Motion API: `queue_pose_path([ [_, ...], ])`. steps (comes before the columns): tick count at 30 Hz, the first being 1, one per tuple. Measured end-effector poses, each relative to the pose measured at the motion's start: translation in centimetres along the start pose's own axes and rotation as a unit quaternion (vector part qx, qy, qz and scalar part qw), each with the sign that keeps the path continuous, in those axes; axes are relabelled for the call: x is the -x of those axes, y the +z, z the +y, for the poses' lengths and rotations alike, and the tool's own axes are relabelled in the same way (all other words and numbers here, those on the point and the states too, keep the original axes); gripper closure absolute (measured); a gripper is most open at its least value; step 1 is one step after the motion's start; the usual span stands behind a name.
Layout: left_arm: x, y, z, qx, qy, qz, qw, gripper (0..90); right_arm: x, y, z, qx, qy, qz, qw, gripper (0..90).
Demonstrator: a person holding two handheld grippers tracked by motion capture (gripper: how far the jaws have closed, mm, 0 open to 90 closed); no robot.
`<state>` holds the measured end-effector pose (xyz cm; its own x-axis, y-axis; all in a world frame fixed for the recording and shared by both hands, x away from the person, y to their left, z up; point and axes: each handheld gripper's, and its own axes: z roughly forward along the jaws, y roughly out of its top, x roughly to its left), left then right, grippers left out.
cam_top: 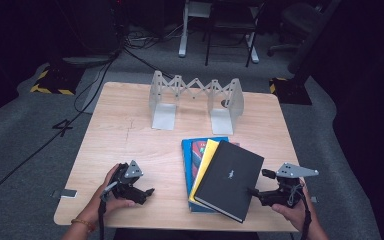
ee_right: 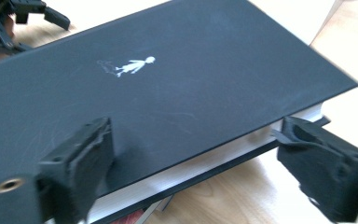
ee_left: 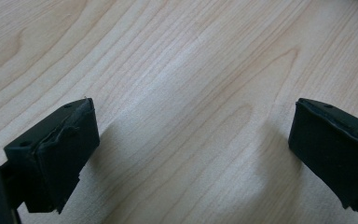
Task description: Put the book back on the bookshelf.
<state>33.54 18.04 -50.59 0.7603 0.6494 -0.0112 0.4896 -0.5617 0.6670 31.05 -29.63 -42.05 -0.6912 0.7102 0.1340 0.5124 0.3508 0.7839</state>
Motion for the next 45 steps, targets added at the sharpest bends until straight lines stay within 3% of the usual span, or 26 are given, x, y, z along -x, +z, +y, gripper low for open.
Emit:
queue_pose_path([
  [4, 0.6, 0.2, 0.3, 0.001, 0.006, -0.004, 1.0, 5.8, 1.1, 0.7, 0.0, -0.01, 0.027, 0.032, 0.9991, 2.2],
  [8, 1.3, 0.4, 0.8, 0.003, 0.017, -0.014, 0.9998, 11.8, 1.3, 1.4, 0.2, -0.011, 0.02, 0.051, 0.9985, 0.4],
  [13, 1.8, 0.7, 1.3, 0.001, 0.028, -0.022, 0.9994, 15.8, 1.2, 1.6, 0.5, -0.012, 0.013, 0.05, 0.9986, 0.3],
  [20, 2.5, 1.1, 2.5, 0.003, 0.046, -0.017, 0.9988, 17.8, 1.2, 2.7, 1.6, -0.018, -0.003, 0.054, 0.9984, 0.3],
  [32, 2.7, 1.9, 6.1, 0.044, 0.063, -0.017, 0.9969, 22.5, 1.5, 6.4, 4.7, -0.03, -0.019, 0.08, 0.9962, 0.5],
  [37, 2.3, 2.3, 7.7, 0.066, 0.057, -0.023, 0.9959, 26.0, 1.6, 7.7, 5.6, -0.026, -0.022, 0.083, 0.9959, 0.5],
  [45, 2.0, 3.7, 9.7, 0.08, 0.049, -0.02, 0.9955, 27.6, 1.6, 8.6, 6.4, -0.027, -0.029, 0.084, 0.9956, 0.5],
])
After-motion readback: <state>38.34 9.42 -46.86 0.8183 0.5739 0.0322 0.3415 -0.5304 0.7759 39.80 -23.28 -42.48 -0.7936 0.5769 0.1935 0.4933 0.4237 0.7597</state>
